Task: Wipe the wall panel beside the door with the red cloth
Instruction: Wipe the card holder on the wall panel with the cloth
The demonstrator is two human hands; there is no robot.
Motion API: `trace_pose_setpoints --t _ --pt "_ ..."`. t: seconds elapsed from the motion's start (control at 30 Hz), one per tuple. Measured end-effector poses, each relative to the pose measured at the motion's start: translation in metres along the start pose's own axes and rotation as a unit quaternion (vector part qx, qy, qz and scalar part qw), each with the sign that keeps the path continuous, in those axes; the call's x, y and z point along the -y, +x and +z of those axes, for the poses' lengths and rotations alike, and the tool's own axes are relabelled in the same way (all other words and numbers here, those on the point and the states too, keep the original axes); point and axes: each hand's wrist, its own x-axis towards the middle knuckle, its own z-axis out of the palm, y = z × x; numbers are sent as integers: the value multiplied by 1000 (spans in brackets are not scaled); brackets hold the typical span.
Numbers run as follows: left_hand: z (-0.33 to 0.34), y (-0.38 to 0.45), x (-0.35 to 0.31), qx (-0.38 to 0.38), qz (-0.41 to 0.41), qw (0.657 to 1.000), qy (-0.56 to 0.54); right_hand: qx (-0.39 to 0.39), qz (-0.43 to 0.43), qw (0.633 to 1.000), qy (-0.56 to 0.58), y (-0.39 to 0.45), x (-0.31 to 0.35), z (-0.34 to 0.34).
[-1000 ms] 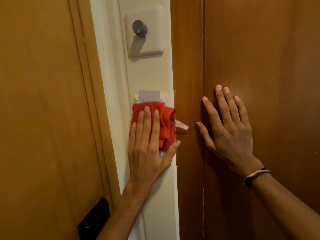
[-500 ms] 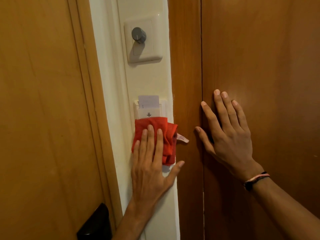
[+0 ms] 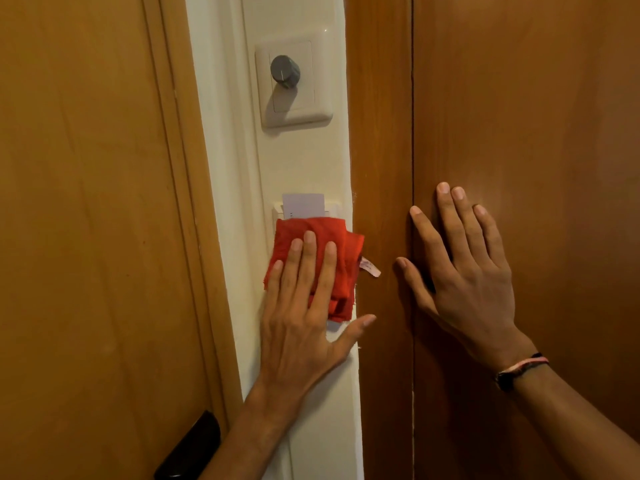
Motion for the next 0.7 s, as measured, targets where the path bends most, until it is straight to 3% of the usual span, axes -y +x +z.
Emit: trace_pose_setpoints --t 0.13,0.27,0.4,0.53,0.63,0.7 --pt "3 -3 3 -6 -79 997 -24 2 2 1000 3 1 0 0" --pt "7 -9 -4 9 3 1000 -11 -1 1 1000 3 0 0 1" --pt "8 0 -7 -11 -99 994 -38 5 4 1000 6 0 -1 0" --pt "10 -6 -3 -1 -14 1000 -8 0 2 1000 6 1 1 -1" --pt "8 -3 8 -11 -98 995 -28 1 4 1000 4 1 1 -1" --pt "10 -9 0 1 -60 998 -20 0 6 1000 2 1 1 0"
